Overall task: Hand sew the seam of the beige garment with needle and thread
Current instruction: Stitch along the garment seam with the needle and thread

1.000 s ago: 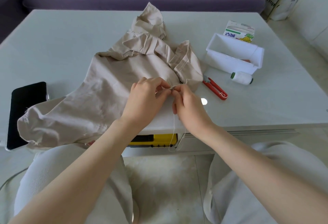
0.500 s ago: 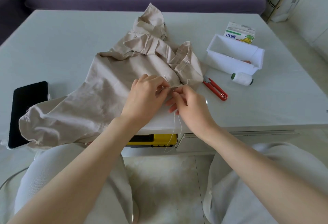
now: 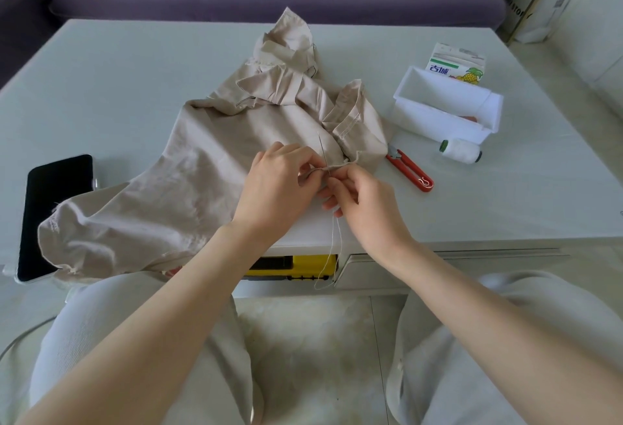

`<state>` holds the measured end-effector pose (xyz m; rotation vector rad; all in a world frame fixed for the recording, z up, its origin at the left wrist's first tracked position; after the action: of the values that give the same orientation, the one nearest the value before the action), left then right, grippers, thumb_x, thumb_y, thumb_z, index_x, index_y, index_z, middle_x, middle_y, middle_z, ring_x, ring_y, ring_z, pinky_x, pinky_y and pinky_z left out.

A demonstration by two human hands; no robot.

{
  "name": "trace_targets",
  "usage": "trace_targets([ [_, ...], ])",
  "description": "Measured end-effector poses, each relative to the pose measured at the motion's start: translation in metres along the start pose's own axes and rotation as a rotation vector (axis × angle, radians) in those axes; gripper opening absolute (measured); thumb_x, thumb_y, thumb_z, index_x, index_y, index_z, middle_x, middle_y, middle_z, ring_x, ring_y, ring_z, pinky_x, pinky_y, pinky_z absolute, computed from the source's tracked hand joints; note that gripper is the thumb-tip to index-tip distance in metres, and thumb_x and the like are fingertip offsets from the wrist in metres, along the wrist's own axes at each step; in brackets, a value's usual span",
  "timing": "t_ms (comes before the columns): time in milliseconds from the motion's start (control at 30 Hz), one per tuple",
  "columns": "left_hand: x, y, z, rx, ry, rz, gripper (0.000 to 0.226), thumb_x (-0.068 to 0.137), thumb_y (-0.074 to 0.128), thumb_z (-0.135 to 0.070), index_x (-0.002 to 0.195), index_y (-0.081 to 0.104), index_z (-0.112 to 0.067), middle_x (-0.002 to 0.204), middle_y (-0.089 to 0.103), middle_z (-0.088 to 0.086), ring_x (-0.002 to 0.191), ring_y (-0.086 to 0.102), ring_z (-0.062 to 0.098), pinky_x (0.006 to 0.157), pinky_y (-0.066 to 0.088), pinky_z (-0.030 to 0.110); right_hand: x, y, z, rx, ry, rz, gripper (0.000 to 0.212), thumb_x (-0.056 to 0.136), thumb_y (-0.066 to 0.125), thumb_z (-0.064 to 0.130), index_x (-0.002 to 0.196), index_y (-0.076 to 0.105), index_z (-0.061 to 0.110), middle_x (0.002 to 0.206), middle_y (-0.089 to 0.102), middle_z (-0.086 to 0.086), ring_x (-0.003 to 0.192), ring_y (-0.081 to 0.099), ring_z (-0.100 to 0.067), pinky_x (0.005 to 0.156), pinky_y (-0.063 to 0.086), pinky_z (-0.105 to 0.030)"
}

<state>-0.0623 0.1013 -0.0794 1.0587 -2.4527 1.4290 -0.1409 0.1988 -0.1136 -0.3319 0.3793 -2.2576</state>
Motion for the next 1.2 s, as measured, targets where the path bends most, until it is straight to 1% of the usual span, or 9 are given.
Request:
trace_targets([
  [233,-0.002,0.002,-0.002,0.021,0.02,0.017,0.012,0.08,0.057,-0.019,0.083,0.067,-0.014,0.07,0.05,-0.012,0.076,0.052,0.021,0.073,0.04,0.035,0.0,-0.004,0.002,0.011,-0.041,-0.021,0.02,0.096,0.053,0.012,0.085,0.057,0.028,0.074,0.067,0.002,0.063,0.064,-0.013,0.06,0.056,-0.032],
  [333,0.0,0.0,0.001,0.032,0.03,-0.008,0.006,0.081,0.063,-0.012,0.084,0.067,-0.012,0.072,0.051,-0.011,0.076,0.053,0.023,0.072,0.042,0.036,0.003,-0.012,0.006,-0.148,-0.141,-0.093,0.009,0.097,0.052,0.021,0.091,0.059,0.02,0.072,0.065,0.005,0.06,0.06,-0.008,0.059,0.051,-0.03],
  [467,0.003,0.0,0.0,0.025,0.039,-0.023,0.006,0.08,0.063,-0.008,0.084,0.067,-0.011,0.072,0.052,-0.009,0.075,0.053,0.025,0.071,0.043,0.038,0.016,-0.03,0.017,-0.406,-0.262,-0.234,0.015,0.097,0.052,0.021,0.094,0.062,0.011,0.082,0.06,0.001,0.062,0.047,-0.007,0.057,0.038,-0.02],
  [533,0.003,0.001,0.0,0.027,0.043,-0.026,0.006,0.08,0.063,-0.006,0.084,0.066,-0.009,0.072,0.052,-0.008,0.075,0.052,0.025,0.07,0.042,0.035,0.023,-0.029,0.019,-0.526,-0.234,-0.182,0.022,0.097,0.05,0.024,0.09,0.065,0.01,0.087,0.052,0.003,0.063,0.048,-0.013,0.058,0.036,-0.026],
  [633,0.003,0.002,-0.001,0.028,0.056,-0.032,0.007,0.08,0.063,-0.004,0.083,0.066,-0.009,0.073,0.05,-0.01,0.074,0.048,0.02,0.07,0.036,0.03,0.028,-0.022,0.023,-0.604,-0.103,-0.043,0.041,0.099,0.043,0.034,0.069,0.059,0.01,0.072,0.041,0.006,0.056,0.044,-0.015,0.052,0.032,-0.027],
  [700,0.004,0.002,-0.001,0.014,0.068,-0.018,0.007,0.079,0.062,-0.002,0.083,0.066,-0.008,0.074,0.049,-0.01,0.074,0.046,0.018,0.07,0.033,0.029,0.032,-0.019,0.023,-0.544,0.052,0.048,0.05,0.099,0.04,0.041,0.058,0.047,0.013,0.059,0.042,0.004,0.049,0.042,-0.013,0.046,0.03,-0.021],
  [767,0.004,0.003,-0.001,0.018,0.083,0.002,0.005,0.079,0.062,-0.002,0.082,0.064,-0.006,0.074,0.052,-0.006,0.075,0.048,0.021,0.07,0.033,0.03,0.035,-0.013,0.019,-0.396,0.24,0.141,0.05,0.096,0.044,0.047,0.059,0.05,0.014,0.054,0.053,0.001,0.051,0.051,-0.013,0.053,0.038,-0.022],
  [900,0.002,-0.003,0.002,0.0,0.055,-0.015,0.003,0.081,0.063,-0.005,0.083,0.061,-0.004,0.076,0.053,-0.004,0.077,0.045,0.018,0.071,0.029,0.025,0.042,-0.003,0.007,0.074,0.53,0.224,0.022,0.087,0.064,0.034,0.071,0.056,0.022,0.057,0.052,0.01,0.053,0.044,-0.005,0.05,0.031,-0.018],
  [1200,-0.005,-0.009,0.01,0.015,0.038,0.025,0.004,0.082,0.061,-0.006,0.086,0.062,-0.007,0.079,0.058,-0.001,0.08,0.052,0.027,0.072,0.03,0.028,0.04,-0.004,0.025,0.103,0.352,0.184,0.015,0.094,0.057,0.024,0.086,0.07,0.021,0.078,0.064,0.004,0.07,0.055,-0.005,0.065,0.044,-0.014],
])
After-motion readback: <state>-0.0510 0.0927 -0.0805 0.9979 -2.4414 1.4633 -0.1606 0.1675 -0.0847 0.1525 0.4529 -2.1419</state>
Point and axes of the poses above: each hand's wrist, its own x-axis towards the middle knuckle, its own y-axis out of the palm, z = x × y, the point moved 6 cm from there along x, towards the middle knuckle
